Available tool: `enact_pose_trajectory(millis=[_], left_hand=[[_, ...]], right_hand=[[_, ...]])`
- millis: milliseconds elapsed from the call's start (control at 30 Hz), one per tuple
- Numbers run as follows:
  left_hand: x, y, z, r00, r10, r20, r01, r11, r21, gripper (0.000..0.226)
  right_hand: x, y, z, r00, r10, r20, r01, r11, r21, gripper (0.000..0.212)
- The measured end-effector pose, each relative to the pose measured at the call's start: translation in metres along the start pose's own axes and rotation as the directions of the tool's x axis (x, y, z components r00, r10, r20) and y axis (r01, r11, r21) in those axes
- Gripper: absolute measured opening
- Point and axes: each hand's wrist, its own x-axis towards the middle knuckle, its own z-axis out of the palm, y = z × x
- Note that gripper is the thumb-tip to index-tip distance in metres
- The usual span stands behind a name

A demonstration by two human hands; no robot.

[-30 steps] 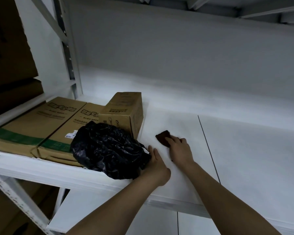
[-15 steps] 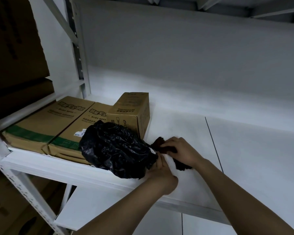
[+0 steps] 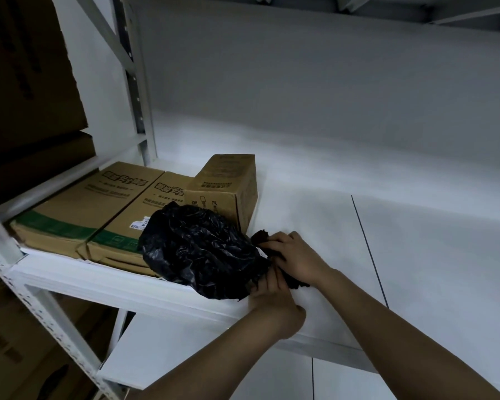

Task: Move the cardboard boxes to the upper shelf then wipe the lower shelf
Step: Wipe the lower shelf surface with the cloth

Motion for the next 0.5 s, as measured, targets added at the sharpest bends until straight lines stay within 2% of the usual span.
enact_pose_trajectory(millis=[100, 167, 233, 300, 500], left_hand=[[-0.001, 0.003, 0.002, 1.0, 0.013, -0.009, -0.013, 1.0, -0.005, 0.084], [-0.002, 0.002, 0.004, 1.0, 0.02, -0.013, -0.02, 1.0, 0.003, 0.084], [-0.004, 0.003, 0.008, 0.999, 0.031, -0.018, -0.031, 0.999, 0.017, 0.084], [-0.005, 0.004, 0.011, 0.999, 0.033, -0.036, -0.032, 0.999, 0.024, 0.083], [-0.007, 0.006, 0.009, 0.993, -0.004, -0.115, -0.001, 0.999, -0.041, 0.08]], right_hand=[[-0.019, 0.017, -0.003, 1.0, -0.018, -0.019, 0.019, 0.999, 0.048, 0.038], [-0.022, 0.031, -0.005, 0.992, 0.11, -0.058, -0.109, 0.994, 0.03, 0.04], [-0.02, 0.038, -0.006, 0.953, 0.287, -0.091, -0.288, 0.958, 0.01, 0.042], [-0.016, 0.031, -0.003, 0.933, 0.344, -0.11, -0.346, 0.938, 0.001, 0.043], [-0.024, 0.002, 0.014, 0.987, 0.092, -0.134, -0.091, 0.996, 0.015, 0.04]])
